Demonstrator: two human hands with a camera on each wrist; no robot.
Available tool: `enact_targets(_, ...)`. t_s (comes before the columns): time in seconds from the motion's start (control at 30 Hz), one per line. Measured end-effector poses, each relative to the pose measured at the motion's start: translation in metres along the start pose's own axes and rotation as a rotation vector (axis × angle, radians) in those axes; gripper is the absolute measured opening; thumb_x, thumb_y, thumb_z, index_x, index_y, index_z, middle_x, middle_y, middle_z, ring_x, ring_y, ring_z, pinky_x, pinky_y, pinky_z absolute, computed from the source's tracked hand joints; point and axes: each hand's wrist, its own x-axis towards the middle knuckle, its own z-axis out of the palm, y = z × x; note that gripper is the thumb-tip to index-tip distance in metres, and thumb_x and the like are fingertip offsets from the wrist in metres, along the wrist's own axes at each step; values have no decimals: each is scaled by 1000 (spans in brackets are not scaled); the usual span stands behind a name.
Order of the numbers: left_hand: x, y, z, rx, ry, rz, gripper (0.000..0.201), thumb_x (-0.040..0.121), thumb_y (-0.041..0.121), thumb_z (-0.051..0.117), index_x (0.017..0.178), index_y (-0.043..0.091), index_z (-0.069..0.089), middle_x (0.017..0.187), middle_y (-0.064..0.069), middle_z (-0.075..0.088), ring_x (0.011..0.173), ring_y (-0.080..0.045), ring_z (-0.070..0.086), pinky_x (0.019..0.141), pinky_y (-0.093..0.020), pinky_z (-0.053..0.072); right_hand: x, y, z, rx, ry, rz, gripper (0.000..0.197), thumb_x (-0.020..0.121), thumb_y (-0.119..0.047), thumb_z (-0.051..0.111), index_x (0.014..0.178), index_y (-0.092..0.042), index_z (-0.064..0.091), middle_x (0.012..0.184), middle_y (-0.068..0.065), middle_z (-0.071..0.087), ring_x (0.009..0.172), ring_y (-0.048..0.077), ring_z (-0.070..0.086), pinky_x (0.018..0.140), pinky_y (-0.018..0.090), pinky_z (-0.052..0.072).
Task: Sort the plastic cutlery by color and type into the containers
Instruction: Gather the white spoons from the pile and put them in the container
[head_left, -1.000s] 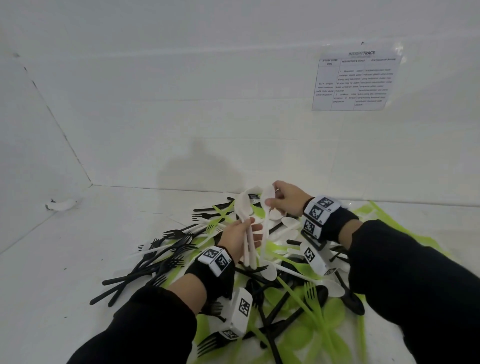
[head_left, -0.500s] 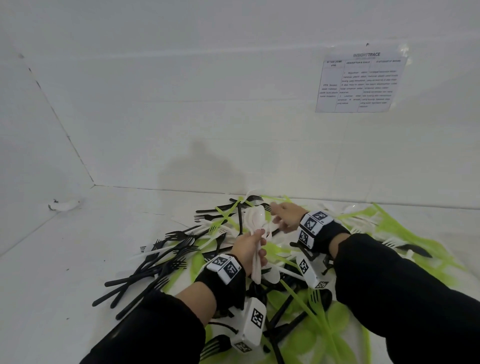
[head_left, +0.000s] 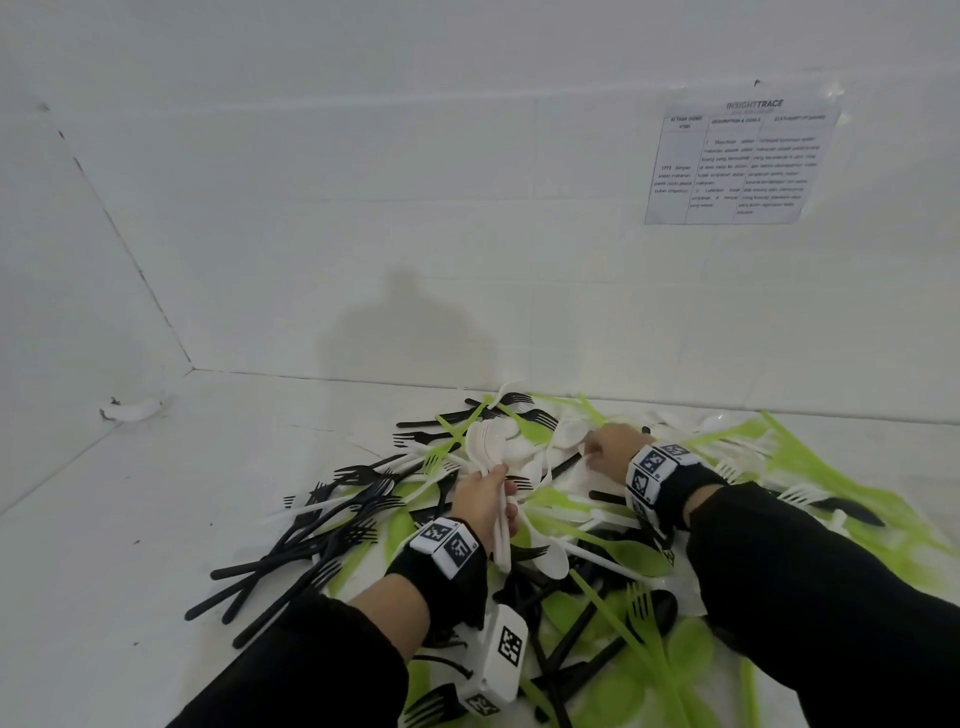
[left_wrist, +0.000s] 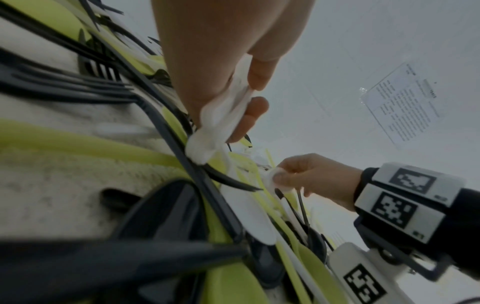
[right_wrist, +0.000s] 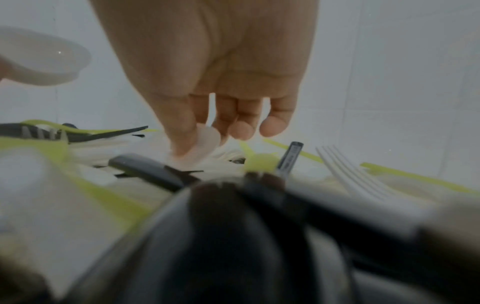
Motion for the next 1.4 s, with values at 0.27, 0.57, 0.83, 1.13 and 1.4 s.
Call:
enact_targets(0.27, 0, -7, 3, 12, 27, 10, 21, 98, 21, 46, 80, 9, 46, 71, -4, 48, 37, -11, 40, 43, -19, 34, -1, -1, -20, 1258, 151, 124, 16, 91, -5, 53, 78, -14, 50, 68, 5, 52, 59, 18, 49, 51, 22, 43)
enact_targets(0.57, -4, -11, 5, 42, 33, 28, 22, 98, 20, 45, 79, 9, 47, 74, -5, 47, 46, -14, 39, 46, -23, 35, -8, -15, -43, 890, 113, -136, 32, 98, -17, 40, 127, -24, 32, 70, 4, 49, 61, 19, 44, 49, 20, 39)
enact_targets(0.83, -2, -5, 5, 39, 35, 0, 21, 97, 22, 45, 82, 8, 47, 69, -4, 46, 43, -13, 39, 43, -20, 34, -23, 1, -14, -193, -272, 30, 29, 89, -27, 56, 68, -7, 51, 75, 7, 53, 87, 22, 52, 73, 25, 39)
enact_targets(1.13, -4, 0, 3, 84, 72, 23, 36, 96, 23, 45, 65, 5, 49, 45, -3, 42, 29, -11, 38, 43, -20, 34, -22, -3, -5, -256, -284, -9, 39, 95, -22, 50, 60, -21, 31, 84, 4, 56, 92, 17, 46, 77, 24, 41)
enact_targets(1.4, -12, 2, -1, 75, 82, 80, 17, 96, 21, 45, 89, 5, 47, 64, -4, 47, 45, -15, 39, 41, -19, 34, -22, -1, -22, 217, 286, 9, 26, 98, -16, 38, 122, -9, 44, 101, 15, 62, 95, 33, 57, 87, 38, 41)
